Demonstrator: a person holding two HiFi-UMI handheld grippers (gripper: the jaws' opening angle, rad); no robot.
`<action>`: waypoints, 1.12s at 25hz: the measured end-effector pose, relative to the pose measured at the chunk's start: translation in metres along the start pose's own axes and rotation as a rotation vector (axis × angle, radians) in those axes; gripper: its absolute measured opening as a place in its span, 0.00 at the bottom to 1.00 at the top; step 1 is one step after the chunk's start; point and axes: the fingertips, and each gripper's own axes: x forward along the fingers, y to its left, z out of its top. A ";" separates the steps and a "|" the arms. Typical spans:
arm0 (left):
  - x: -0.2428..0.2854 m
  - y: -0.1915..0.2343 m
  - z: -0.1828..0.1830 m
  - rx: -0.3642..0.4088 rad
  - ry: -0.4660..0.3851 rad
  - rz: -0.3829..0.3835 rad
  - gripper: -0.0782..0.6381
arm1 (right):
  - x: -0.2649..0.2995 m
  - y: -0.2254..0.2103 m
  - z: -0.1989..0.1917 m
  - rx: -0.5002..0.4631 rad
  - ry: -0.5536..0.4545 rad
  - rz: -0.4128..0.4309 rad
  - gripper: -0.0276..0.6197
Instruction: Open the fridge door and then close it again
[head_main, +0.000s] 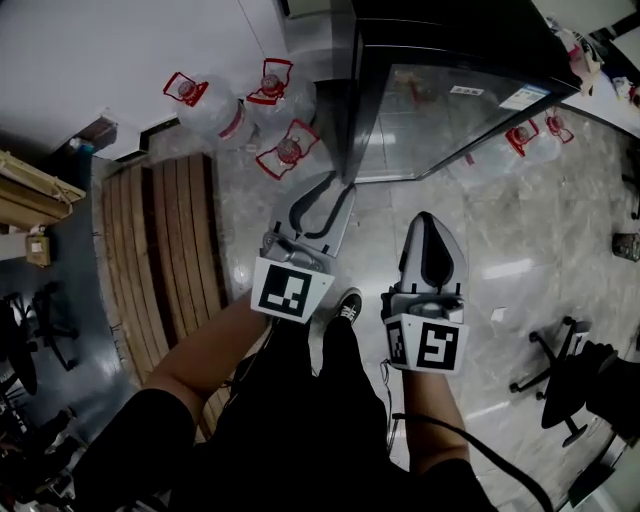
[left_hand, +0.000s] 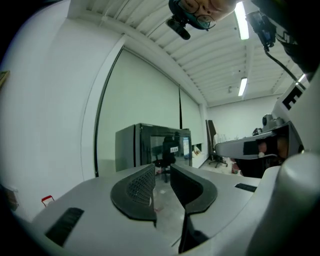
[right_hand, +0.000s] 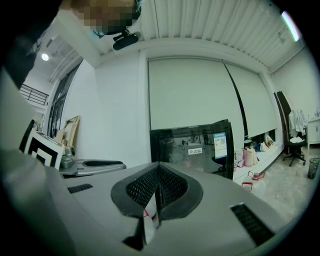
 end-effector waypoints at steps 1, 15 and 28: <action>0.015 0.010 -0.012 -0.005 0.004 -0.002 0.24 | 0.009 -0.002 -0.012 0.002 0.012 -0.008 0.07; 0.158 0.070 -0.111 0.074 -0.023 -0.044 0.35 | 0.050 -0.033 -0.148 0.086 0.150 -0.090 0.07; 0.161 0.060 -0.106 0.077 -0.091 -0.038 0.35 | 0.049 -0.053 -0.185 0.115 0.189 -0.124 0.07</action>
